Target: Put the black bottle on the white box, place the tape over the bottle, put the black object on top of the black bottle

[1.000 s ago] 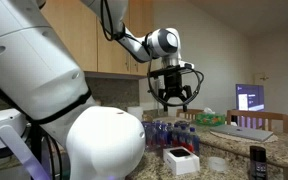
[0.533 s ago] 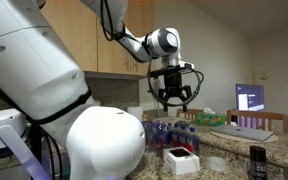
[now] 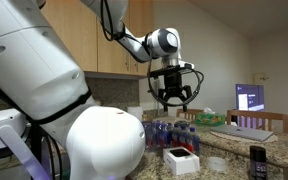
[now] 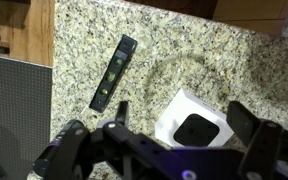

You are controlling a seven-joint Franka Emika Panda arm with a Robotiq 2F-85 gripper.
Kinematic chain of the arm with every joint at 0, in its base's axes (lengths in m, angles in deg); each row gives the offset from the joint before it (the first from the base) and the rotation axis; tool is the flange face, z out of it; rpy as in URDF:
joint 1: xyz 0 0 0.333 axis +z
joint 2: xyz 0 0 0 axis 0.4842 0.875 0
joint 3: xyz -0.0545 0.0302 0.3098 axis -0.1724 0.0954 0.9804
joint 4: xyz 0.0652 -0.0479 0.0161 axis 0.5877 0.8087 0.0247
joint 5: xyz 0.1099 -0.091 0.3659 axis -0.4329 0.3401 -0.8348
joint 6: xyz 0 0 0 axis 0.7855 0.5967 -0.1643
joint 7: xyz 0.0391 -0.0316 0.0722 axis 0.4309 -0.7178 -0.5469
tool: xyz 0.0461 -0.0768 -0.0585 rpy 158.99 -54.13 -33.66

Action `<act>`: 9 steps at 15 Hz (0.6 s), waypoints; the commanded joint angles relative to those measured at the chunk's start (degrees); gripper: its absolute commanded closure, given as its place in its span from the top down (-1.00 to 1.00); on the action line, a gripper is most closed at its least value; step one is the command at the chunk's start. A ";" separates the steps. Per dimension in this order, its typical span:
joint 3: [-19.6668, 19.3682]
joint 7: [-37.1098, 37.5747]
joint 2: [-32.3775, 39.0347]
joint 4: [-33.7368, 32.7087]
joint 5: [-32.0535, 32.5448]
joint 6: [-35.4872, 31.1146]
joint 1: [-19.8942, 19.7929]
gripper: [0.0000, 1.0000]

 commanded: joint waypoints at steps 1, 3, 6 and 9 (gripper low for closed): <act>-0.14 0.09 0.05 -0.12 0.09 0.14 0.18 1.00; -0.14 0.09 0.05 -0.12 0.09 0.14 0.18 1.00; -0.14 0.09 0.05 -0.12 0.09 0.14 0.18 1.00; 0.11 -1.22 3.37 -2.65 2.28 -1.09 -0.22 1.00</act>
